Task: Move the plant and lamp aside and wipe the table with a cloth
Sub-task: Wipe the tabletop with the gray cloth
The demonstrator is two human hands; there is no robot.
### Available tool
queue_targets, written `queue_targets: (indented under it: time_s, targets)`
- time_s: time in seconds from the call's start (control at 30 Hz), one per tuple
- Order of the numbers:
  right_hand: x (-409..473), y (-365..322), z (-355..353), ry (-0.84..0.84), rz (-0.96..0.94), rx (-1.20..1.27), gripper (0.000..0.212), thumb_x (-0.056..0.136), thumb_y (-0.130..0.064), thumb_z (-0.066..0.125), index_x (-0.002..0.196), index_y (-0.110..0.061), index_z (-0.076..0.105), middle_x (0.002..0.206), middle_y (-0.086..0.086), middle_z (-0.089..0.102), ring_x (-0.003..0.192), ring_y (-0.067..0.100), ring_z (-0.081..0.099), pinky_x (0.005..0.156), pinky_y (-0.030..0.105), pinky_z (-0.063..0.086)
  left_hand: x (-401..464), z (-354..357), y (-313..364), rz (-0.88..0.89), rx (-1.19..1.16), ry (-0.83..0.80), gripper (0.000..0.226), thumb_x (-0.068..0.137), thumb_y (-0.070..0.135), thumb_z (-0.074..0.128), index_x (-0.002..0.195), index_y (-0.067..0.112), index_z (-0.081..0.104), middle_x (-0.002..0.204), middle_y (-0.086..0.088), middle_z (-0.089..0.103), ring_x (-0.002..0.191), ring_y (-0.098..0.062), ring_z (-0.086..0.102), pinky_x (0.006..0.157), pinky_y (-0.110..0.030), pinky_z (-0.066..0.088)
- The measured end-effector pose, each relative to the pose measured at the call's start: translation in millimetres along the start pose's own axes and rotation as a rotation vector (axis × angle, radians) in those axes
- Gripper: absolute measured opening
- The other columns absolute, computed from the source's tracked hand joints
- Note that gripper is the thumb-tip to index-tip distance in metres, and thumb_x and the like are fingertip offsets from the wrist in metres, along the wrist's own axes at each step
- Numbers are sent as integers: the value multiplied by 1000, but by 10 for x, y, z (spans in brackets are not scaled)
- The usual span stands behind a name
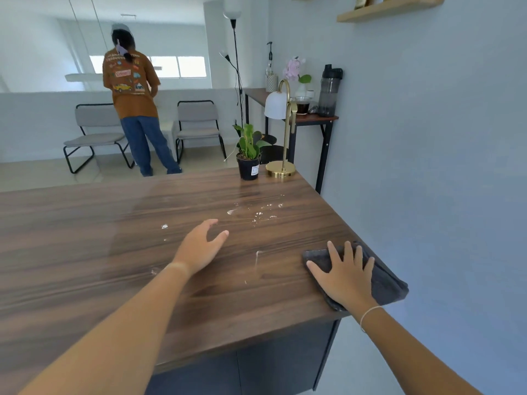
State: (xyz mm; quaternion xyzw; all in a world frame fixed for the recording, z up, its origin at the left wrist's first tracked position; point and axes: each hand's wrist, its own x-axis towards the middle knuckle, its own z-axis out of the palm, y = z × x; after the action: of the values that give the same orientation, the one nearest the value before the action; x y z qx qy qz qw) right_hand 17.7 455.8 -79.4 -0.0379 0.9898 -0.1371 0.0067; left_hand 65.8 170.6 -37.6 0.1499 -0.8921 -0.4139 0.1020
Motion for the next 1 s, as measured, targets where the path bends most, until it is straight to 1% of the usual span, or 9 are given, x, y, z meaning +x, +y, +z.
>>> queue_targets:
  time_s: [0.17, 0.37, 0.43, 0.53, 0.6, 0.7, 0.8, 0.9, 1.0]
  targets:
    - [28, -18, 49, -30, 6, -54, 92, 74, -83, 21, 149, -32, 4, 160, 9, -1, 145, 36, -8, 112, 57, -11, 22, 0, -120, 7, 157, -33, 52, 88, 40, 50, 136, 19, 42, 145, -1, 45, 135, -20, 39, 113, -36, 30]
    - [169, -26, 3, -14, 3, -64, 82, 81, -75, 18, 149, -31, 4, 160, 9, 0, 145, 37, -6, 115, 58, -5, -31, 30, -213, 88, 383, -60, 50, 89, 38, 49, 134, 17, 45, 145, -5, 45, 136, -23, 37, 113, -36, 28]
    - [921, -363, 326, -133, -101, -83, 82, 81, -75, 18, 149, -31, 4, 160, 9, 0, 146, 36, -5, 115, 57, -4, 357, 42, -624, -77, 443, -44, 53, 89, 41, 47, 137, 19, 43, 150, -7, 37, 140, -25, 30, 117, -38, 22]
    - [1084, -402, 234, -113, -118, -106, 84, 79, -78, 19, 149, -33, 6, 161, 7, 1, 146, 36, -4, 115, 56, -3, 331, 67, -654, 5, 526, -51, 59, 87, 51, 39, 140, 23, 39, 154, -5, 31, 144, -24, 23, 119, -37, 14]
    - [1252, -357, 174, -94, -129, -124, 85, 78, -79, 19, 149, -33, 8, 160, 7, 3, 146, 36, -2, 115, 56, -2, 330, 101, -545, 68, 532, -53, 70, 79, 61, 28, 140, 27, 37, 155, -2, 29, 144, -22, 21, 120, -37, 12]
    - [1716, -597, 157, -129, -191, -99, 86, 77, -80, 16, 149, -32, 10, 160, 7, 5, 146, 35, -1, 115, 55, -2, 340, 132, -542, 82, 538, -36, 81, 70, 65, 15, 140, 30, 35, 155, 1, 28, 145, -20, 19, 121, -36, 11]
    - [2128, -1034, 302, -142, -240, -46, 71, 88, -67, 14, 149, -30, 11, 161, 6, 5, 146, 32, 0, 117, 53, -1, 330, 131, -572, 74, 543, -15, 78, 72, 64, 16, 141, 31, 33, 156, 4, 26, 145, -17, 17, 119, -32, 6]
    - [2172, -1527, 447, -151, -451, -14, 57, 97, -46, 19, 149, -24, 12, 160, 6, 12, 146, 28, 7, 118, 47, 5, 356, 138, -588, 68, 531, 0, 74, 74, 63, 19, 140, 33, 34, 155, 7, 26, 145, -15, 17, 119, -30, 5]
    - [1725, -1616, 467, -216, -776, 76, 60, 97, -39, 34, 149, -19, 13, 158, 3, 21, 146, 21, 14, 119, 38, 8, 356, 140, -598, 71, 535, 0, 73, 74, 63, 19, 140, 33, 34, 155, 8, 26, 145, -14, 16, 119, -29, 4]
